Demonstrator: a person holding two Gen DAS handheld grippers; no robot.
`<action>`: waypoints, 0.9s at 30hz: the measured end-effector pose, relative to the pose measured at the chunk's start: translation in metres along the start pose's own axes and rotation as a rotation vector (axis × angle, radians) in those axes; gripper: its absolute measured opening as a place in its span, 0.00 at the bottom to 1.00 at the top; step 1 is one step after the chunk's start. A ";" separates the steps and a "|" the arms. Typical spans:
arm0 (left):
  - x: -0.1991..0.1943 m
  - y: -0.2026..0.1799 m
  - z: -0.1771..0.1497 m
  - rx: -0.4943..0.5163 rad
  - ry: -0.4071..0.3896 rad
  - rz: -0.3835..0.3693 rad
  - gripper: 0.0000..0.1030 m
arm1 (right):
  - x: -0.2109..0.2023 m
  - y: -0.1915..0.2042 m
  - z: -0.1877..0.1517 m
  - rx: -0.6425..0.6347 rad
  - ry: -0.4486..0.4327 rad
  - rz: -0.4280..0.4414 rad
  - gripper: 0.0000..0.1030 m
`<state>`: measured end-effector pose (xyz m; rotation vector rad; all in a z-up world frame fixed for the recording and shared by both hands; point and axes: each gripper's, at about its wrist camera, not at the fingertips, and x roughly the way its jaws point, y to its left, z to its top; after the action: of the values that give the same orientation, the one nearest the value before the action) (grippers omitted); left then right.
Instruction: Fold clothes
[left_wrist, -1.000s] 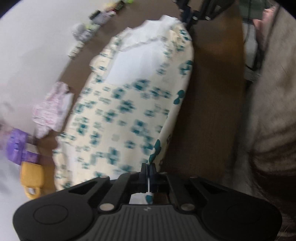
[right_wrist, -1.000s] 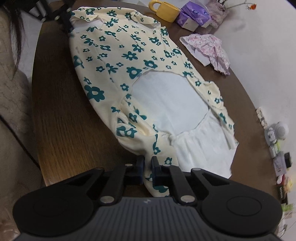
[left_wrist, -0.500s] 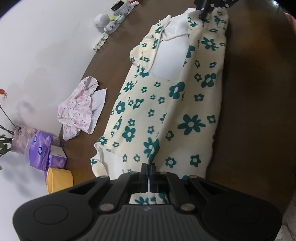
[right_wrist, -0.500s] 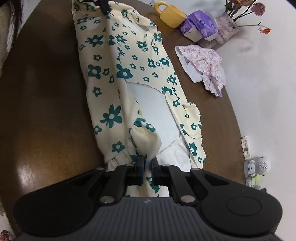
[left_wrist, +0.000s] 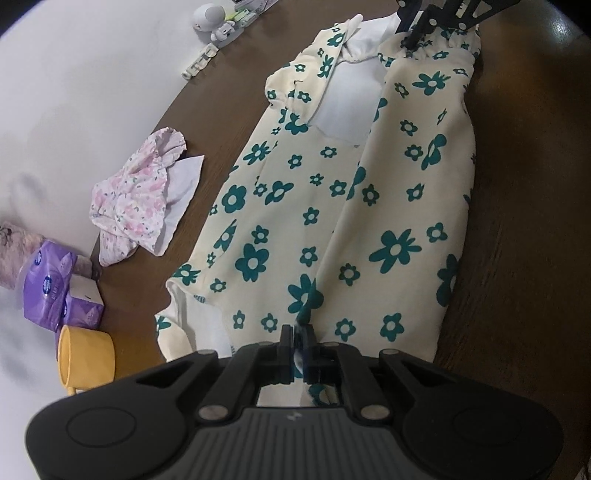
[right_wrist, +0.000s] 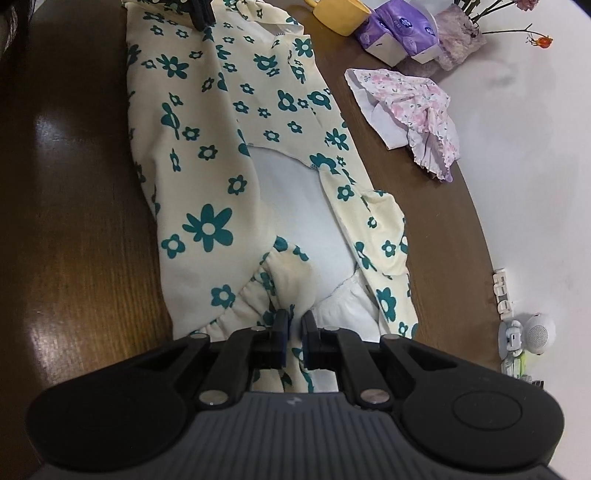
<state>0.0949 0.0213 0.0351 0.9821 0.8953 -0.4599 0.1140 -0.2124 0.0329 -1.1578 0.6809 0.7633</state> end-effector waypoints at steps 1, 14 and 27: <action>0.000 0.000 0.000 -0.004 -0.001 -0.001 0.05 | 0.001 0.000 0.000 -0.004 0.001 -0.008 0.06; -0.013 0.011 -0.017 -0.277 -0.056 -0.014 0.24 | -0.006 -0.006 -0.040 0.361 -0.059 -0.032 0.27; -0.034 0.004 -0.042 -0.721 -0.142 -0.092 0.25 | -0.051 -0.007 -0.145 1.207 -0.206 0.040 0.59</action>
<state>0.0604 0.0579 0.0544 0.2467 0.8844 -0.2445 0.0785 -0.3618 0.0393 0.0346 0.8006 0.3552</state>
